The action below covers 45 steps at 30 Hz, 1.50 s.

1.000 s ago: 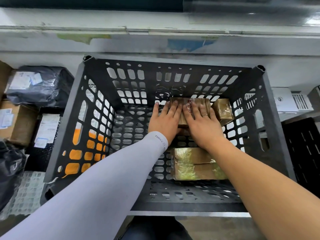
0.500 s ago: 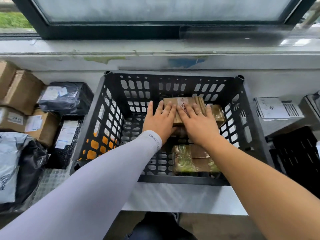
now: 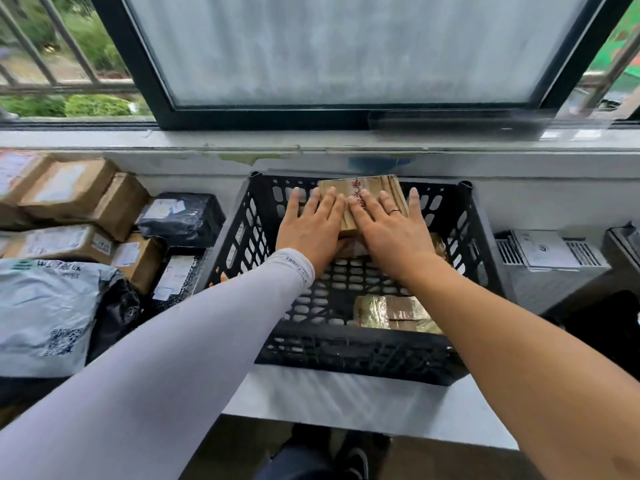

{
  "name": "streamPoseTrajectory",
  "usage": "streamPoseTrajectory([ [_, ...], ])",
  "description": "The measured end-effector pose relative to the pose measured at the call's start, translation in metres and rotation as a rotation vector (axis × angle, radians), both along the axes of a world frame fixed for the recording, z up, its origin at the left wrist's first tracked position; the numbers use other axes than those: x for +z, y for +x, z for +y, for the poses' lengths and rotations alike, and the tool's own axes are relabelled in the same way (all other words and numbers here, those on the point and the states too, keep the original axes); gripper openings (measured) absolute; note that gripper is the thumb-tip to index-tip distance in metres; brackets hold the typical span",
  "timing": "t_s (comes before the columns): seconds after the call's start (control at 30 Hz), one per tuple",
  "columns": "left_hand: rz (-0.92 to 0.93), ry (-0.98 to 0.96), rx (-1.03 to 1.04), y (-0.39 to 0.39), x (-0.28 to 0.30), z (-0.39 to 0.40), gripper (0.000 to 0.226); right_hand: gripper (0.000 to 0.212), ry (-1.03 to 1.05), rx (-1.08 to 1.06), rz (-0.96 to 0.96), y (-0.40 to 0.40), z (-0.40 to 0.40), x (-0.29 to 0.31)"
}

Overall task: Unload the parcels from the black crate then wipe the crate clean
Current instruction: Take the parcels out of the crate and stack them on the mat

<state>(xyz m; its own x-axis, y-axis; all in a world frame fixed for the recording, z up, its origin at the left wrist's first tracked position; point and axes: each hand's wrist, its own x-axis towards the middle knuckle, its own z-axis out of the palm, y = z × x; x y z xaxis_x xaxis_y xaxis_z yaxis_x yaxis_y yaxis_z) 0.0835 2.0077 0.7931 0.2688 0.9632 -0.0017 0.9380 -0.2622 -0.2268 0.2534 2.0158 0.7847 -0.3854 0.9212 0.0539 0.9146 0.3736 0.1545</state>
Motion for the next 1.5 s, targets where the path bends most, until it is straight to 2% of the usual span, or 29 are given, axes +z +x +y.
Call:
streamPoseTrajectory([
  [0.4, -0.106, 0.134, 0.053, -0.082, 0.033, -0.007, 0.076, 0.064, 0.113, 0.093, -0.066, -0.08, 0.005, 0.047],
  [0.67, -0.18, 0.201, 0.037, -0.173, 0.058, 0.005, 0.079, 0.074, 0.179, 0.031, -0.088, -0.17, 0.01, 0.078],
  [0.9, -0.175, 0.239, -0.023, -0.276, 0.049, 0.011, 0.082, 0.069, 0.19, 0.006, -0.144, -0.273, 0.006, 0.08],
  [1.03, -0.2, 0.217, -0.02, -0.334, 0.038, 0.011, 0.083, 0.069, 0.156, 0.034, -0.195, -0.329, 0.008, 0.074],
  [1.13, -0.153, 0.17, -0.02, -0.369, 0.035, 0.009, 0.09, 0.067, 0.129, 0.03, -0.176, -0.363, 0.006, 0.065],
  [1.23, -0.116, 0.132, -0.02, -0.389, 0.034, 0.0, 0.101, 0.068, 0.103, 0.037, -0.159, -0.383, -0.001, 0.059],
  [1.5, -0.128, 0.133, 0.098, -0.403, 0.045, -0.032, 0.096, 0.07, 0.12, 0.114, -0.117, -0.402, -0.015, 0.063],
])
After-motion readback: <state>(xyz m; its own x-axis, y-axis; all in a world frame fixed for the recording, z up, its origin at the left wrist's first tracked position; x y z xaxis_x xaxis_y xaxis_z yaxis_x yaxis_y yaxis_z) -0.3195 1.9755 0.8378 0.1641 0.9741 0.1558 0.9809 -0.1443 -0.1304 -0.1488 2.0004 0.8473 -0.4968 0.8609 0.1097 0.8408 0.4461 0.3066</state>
